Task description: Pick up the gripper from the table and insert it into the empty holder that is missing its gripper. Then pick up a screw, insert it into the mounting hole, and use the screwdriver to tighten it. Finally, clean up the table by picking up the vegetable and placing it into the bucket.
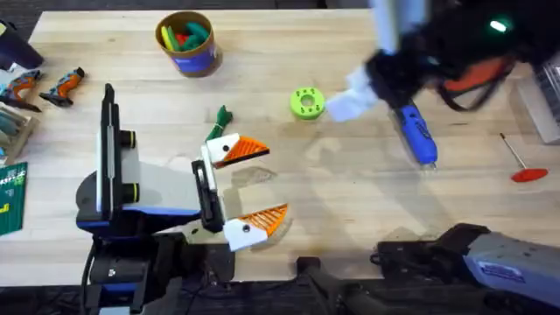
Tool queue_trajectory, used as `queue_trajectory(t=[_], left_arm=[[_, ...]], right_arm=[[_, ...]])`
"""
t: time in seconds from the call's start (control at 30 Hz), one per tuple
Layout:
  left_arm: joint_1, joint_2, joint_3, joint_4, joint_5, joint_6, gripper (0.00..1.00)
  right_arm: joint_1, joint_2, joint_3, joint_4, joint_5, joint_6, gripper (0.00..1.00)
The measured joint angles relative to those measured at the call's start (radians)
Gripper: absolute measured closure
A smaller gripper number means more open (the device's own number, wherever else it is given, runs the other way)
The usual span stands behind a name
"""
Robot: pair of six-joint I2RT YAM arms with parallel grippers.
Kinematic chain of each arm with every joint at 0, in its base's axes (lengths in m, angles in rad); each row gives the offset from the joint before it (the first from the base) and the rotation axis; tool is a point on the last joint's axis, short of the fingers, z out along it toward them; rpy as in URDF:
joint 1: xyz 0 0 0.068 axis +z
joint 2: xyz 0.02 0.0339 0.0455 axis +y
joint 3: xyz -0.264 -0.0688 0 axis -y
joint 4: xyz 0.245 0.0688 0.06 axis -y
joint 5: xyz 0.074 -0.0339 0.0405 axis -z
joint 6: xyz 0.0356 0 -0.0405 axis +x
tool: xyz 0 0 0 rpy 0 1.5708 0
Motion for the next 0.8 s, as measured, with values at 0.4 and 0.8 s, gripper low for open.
queue_trajectory(t=[0.4,0.8], left_arm=[[0.0,0.0,0.0,0.0,0.0,0.0,0.015],[0.0,0.0,0.0,0.0,0.0,0.0,0.015]], right_arm=[[-0.397,-0.189,-0.189,0.019,0.001,0.113,0.012],[-0.507,-0.084,-0.189,0.063,0.001,0.142,0.01]])
